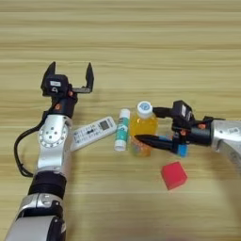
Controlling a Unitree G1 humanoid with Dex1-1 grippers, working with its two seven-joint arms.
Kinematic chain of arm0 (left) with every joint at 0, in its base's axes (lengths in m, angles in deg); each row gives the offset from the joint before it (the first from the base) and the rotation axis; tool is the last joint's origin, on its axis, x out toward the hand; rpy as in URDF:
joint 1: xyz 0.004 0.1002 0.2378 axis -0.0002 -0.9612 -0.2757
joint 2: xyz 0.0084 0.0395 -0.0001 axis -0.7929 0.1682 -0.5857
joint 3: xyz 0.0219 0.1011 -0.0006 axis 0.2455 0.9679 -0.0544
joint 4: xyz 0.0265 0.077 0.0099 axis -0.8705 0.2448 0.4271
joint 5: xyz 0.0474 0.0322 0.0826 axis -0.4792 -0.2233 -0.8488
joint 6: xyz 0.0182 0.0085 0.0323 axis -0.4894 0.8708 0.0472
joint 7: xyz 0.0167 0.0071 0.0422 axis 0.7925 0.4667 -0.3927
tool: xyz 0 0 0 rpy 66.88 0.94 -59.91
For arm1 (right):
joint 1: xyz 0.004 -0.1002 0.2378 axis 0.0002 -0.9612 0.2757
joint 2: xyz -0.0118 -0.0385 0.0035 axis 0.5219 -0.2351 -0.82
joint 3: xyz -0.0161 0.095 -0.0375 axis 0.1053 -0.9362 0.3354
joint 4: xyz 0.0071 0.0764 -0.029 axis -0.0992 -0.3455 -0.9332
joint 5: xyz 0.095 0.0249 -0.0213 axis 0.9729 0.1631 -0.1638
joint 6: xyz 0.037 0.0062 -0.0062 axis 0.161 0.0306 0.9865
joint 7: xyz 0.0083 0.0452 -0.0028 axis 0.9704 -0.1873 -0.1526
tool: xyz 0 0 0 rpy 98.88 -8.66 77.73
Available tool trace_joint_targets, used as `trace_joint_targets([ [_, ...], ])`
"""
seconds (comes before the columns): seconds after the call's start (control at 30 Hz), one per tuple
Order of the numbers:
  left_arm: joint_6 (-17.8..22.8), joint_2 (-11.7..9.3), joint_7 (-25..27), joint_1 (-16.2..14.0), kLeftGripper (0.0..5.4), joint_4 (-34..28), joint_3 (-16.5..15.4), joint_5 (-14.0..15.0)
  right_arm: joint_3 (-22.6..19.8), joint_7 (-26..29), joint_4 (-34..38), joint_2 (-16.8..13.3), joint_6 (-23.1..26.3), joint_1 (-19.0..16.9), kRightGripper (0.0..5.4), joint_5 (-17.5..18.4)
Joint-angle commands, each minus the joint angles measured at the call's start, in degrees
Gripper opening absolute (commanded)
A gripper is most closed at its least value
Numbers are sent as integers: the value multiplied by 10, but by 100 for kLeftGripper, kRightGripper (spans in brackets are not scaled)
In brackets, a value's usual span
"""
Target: Move the objects on the table
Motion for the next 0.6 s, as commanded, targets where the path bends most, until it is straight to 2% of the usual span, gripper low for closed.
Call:
trace_joint_targets([
  [0.03,-2,1,-3,9,540,5,3,-7,-39,-8,20,-3,9,32,352,26],
  [0.23,-2,1,-4,11,540,9,3,-7,-96,-20,-13,-21,2,57,352,31],
  [0.47,-4,0,-3,14,540,15,2,-6,-157,-25,-103,-44,-19,75,352,26],
  [0.6,-6,-2,-1,16,540,20,1,-5,-172,-27,-159,-51,-47,82,352,11],
])
